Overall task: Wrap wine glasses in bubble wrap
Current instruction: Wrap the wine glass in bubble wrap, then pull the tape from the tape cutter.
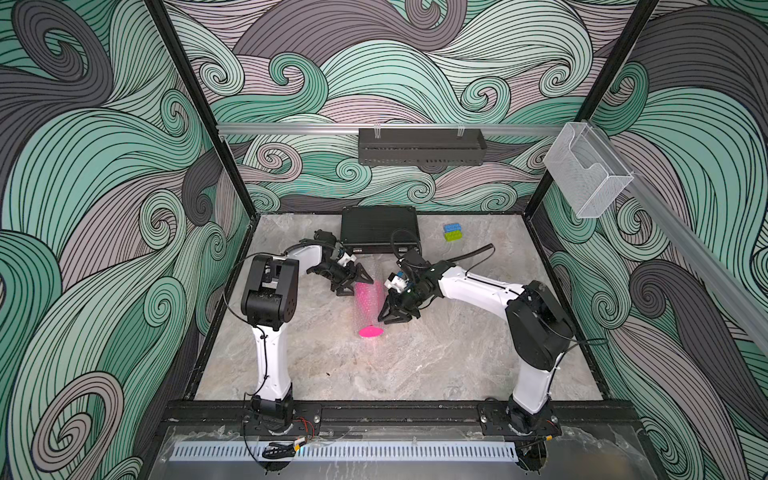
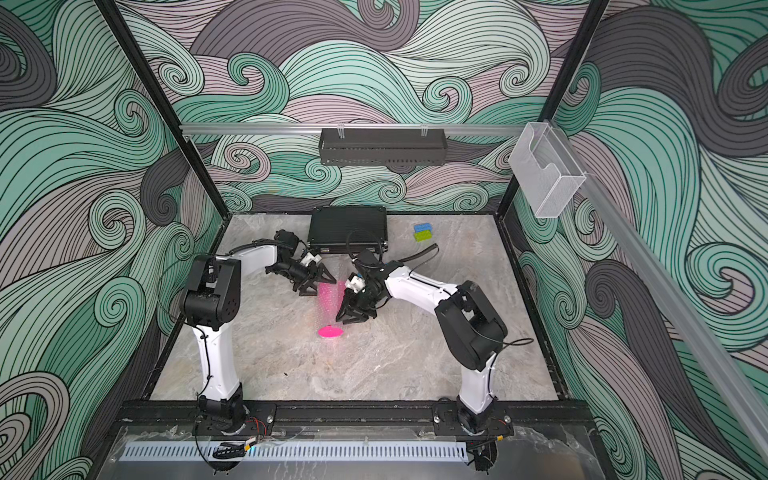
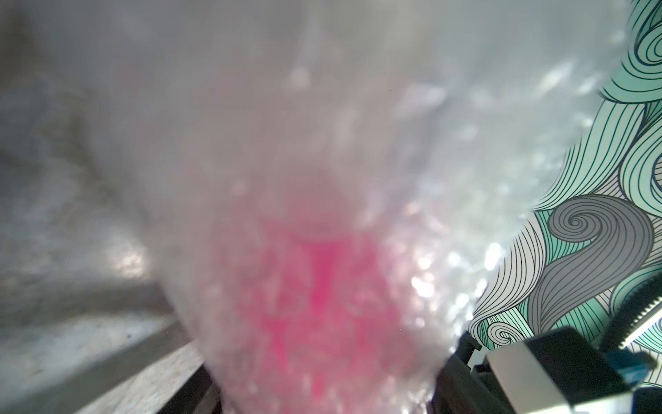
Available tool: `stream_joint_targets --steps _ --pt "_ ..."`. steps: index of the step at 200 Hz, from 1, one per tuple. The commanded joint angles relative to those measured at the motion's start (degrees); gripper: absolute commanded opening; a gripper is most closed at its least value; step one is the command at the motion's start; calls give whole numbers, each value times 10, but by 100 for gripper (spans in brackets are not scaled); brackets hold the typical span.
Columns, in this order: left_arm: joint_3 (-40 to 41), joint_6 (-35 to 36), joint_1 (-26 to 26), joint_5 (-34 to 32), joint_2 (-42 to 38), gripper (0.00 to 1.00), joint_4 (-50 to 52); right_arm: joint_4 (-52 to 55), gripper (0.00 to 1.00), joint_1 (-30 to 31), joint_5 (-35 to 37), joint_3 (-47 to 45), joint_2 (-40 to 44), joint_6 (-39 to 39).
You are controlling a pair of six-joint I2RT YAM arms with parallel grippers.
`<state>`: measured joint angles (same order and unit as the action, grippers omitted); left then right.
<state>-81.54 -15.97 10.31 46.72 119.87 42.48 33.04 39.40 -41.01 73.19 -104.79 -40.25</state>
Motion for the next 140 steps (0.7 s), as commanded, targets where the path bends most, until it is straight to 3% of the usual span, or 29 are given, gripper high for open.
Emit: stream_joint_targets --steps 1,35,74,140 --pt "34 10 8 -125 11 74 35 41 33 -37 34 -20 53 29" --pt "40 5 12 -113 10 73 27 22 40 -117 85 -43 74 36" --pt "37 0 19 -102 11 73 24 -132 42 -176 101 -78 39 -36" --pt "39 2 24 -102 6 72 24 -272 28 -194 95 -83 -37 -102"
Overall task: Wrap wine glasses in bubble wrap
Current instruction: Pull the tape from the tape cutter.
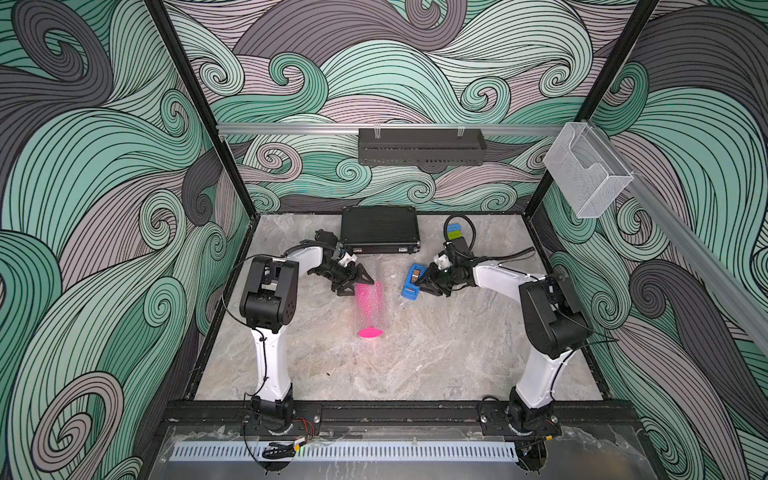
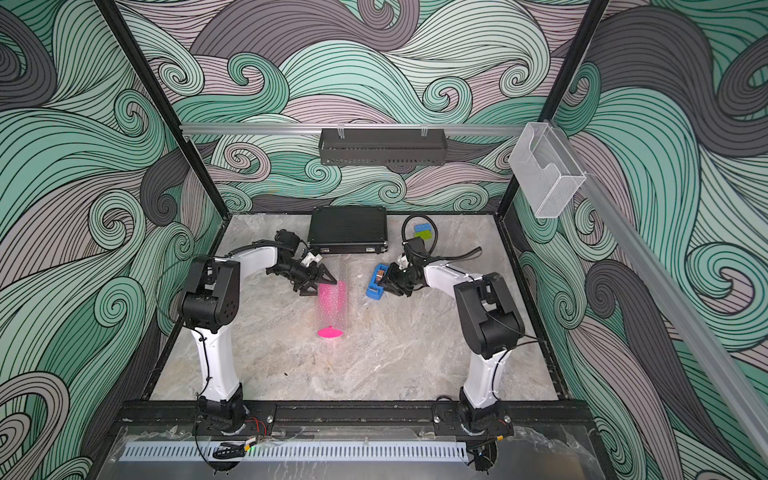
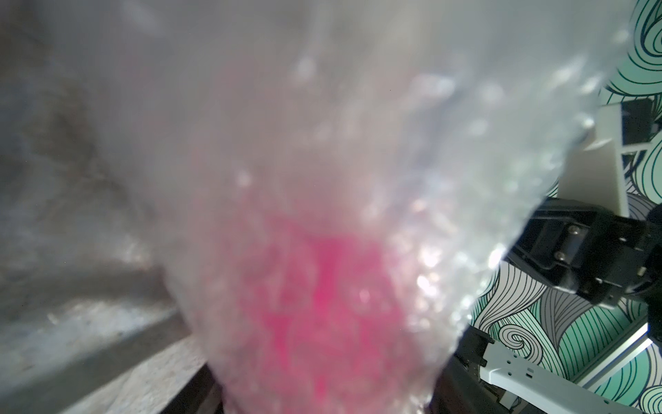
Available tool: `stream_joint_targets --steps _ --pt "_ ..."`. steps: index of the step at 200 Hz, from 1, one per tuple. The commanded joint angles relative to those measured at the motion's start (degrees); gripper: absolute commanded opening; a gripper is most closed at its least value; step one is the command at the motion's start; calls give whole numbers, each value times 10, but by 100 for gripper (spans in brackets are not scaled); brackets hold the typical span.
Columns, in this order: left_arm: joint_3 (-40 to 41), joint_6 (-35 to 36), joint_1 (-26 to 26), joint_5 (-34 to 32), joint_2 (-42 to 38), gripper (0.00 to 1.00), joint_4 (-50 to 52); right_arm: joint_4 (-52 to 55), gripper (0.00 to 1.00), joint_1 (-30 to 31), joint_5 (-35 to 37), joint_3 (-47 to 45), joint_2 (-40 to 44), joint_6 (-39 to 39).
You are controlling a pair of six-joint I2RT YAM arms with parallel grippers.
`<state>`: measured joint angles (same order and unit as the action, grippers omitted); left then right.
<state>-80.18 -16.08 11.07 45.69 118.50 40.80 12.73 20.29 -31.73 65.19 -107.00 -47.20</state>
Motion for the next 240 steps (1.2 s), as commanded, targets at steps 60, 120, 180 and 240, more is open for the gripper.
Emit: stream_joint_targets --steps 60,120,180,240 --pt "29 -2 20 -87 20 72 38 -99 26 -2 -2 -22 -30 -53" --pt "29 0 23 -84 23 72 38 -113 28 -1 -11 -63 -13 -61" --pt "29 3 23 -95 20 72 39 -178 27 2 -16 -90 -29 -94" --pt "33 3 24 -95 20 72 37 -244 18 4 -19 -110 -43 -129"
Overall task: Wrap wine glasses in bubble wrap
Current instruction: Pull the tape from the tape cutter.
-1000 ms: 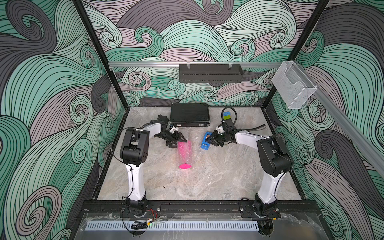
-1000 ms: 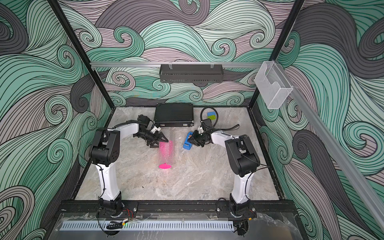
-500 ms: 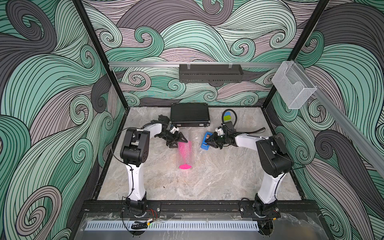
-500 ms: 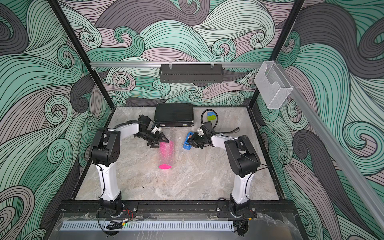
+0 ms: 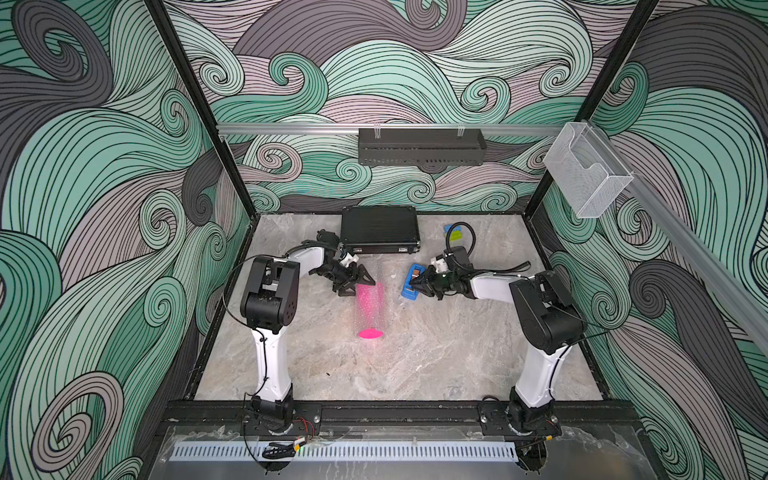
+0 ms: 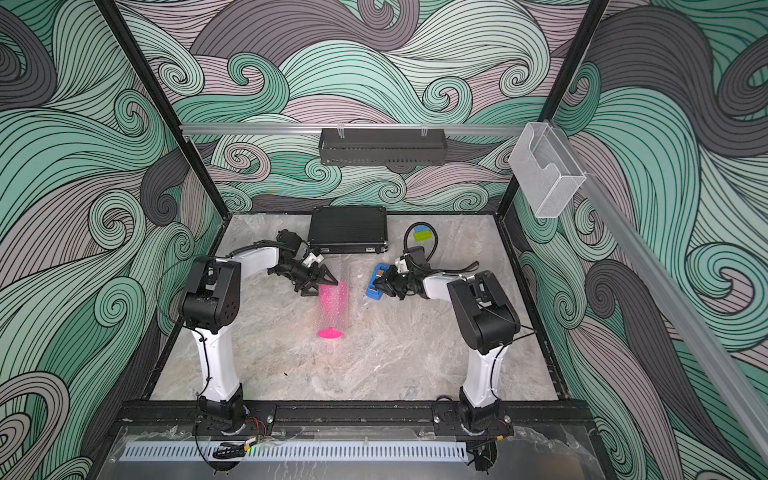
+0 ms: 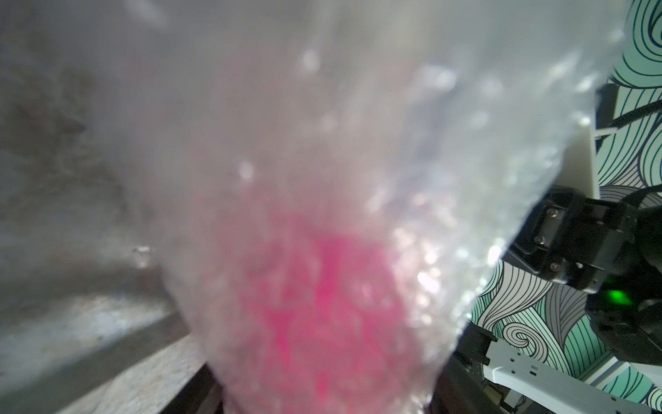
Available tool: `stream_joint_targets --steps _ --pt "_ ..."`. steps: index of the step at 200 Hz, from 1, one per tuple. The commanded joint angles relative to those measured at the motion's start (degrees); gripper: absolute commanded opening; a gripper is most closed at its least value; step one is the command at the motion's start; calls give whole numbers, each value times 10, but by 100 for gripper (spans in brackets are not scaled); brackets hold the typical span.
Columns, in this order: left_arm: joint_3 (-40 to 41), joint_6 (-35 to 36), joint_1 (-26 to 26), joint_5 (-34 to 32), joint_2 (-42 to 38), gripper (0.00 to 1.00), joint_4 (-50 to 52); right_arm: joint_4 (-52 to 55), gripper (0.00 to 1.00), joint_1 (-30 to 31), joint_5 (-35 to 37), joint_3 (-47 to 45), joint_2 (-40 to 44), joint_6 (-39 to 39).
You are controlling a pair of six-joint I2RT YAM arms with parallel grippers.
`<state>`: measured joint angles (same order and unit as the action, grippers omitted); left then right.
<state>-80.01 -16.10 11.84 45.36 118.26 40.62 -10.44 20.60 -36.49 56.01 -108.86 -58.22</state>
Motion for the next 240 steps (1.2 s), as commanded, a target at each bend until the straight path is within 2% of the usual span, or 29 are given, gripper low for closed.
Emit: stream_joint_targets --steps 1,19,44,90,177,196,215,240 --pt "31 3 16 -91 22 72 39 -13 17 1 29 -18 -25 -19" --pt "31 5 16 -89 24 72 39 -33 14 1 17 -14 -33 -34" --pt "37 4 16 -94 17 72 34 -55 0 1 16 -19 -21 -52" --pt "35 3 17 -95 17 72 34 -75 0 -8 10 -17 5 -82" --pt "43 7 21 -101 2 72 30 -115 0 -22 -2 1 -1 -167" --pt "49 3 23 -91 13 72 23 -72 0 -25 -2 20 -3 -152" --pt "42 8 25 -98 11 72 32 -75 0 -26 -3 23 3 -160" --pt "48 3 27 -91 16 72 24 -13 0 -39 -1 47 -20 -112"
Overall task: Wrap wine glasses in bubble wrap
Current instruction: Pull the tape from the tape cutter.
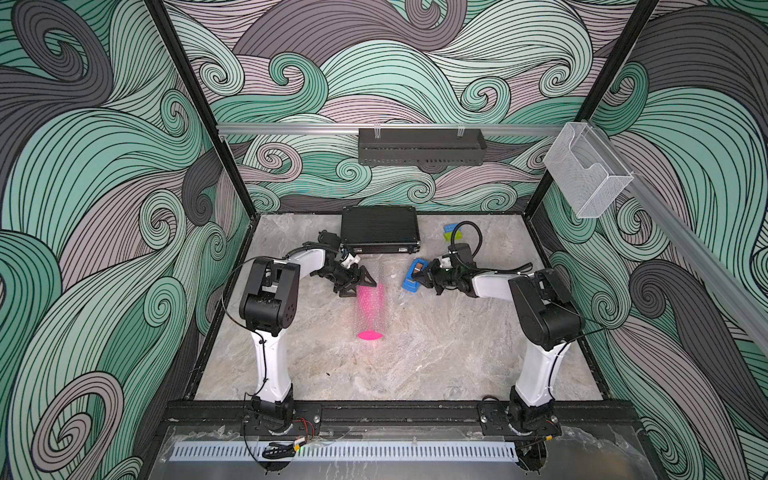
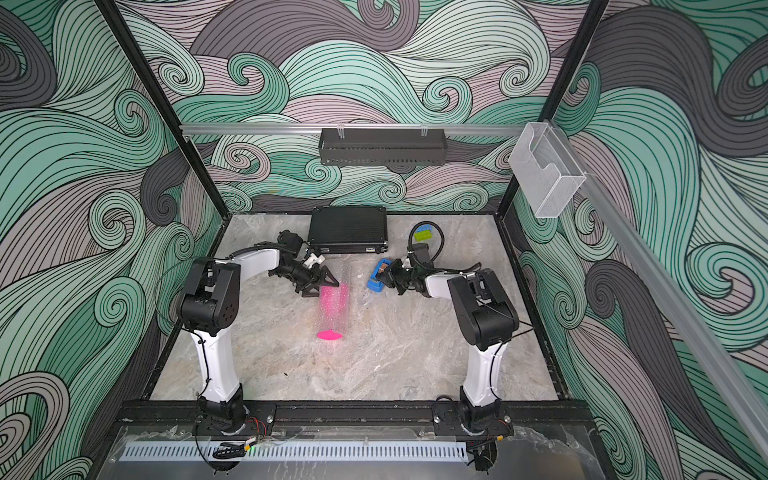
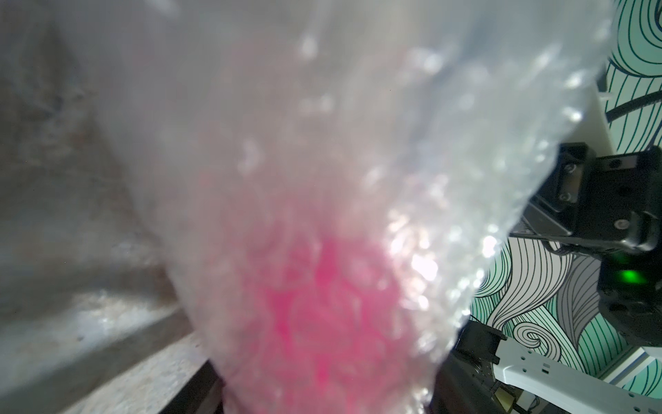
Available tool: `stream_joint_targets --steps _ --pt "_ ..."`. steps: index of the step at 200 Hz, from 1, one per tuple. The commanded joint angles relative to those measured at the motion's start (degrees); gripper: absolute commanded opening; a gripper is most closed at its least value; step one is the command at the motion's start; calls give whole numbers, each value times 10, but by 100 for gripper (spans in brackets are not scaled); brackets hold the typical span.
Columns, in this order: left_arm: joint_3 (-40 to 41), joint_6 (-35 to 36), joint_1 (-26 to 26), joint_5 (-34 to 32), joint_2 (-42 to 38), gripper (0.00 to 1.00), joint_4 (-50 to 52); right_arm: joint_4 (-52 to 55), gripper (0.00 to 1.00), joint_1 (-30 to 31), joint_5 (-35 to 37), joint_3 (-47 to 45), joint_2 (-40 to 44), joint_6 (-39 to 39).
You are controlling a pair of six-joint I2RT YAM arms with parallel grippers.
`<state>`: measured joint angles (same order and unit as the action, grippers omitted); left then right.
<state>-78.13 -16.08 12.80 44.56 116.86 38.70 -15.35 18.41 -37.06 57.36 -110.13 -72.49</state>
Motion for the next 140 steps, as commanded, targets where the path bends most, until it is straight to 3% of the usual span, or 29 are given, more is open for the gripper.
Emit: stream_joint_targets --steps 1,28,69,98,128,140 --pt "29 3 17 -82 31 72 44 36 0 -18 4 34 -8 29" --pt "19 7 18 -96 27 72 56 -60 0 -22 -6 4 -7 -57" --pt "11 5 18 -87 39 72 62 37 0 -30 -8 41 -14 -6" --pt "26 3 21 -80 30 72 46 -38 0 -29 -3 7 10 -72" --pt "16 6 21 -92 29 72 57 49 0 -46 -11 49 -10 -31" --pt "20 5 24 -85 29 72 53 -19 0 -46 -10 28 -7 -71"
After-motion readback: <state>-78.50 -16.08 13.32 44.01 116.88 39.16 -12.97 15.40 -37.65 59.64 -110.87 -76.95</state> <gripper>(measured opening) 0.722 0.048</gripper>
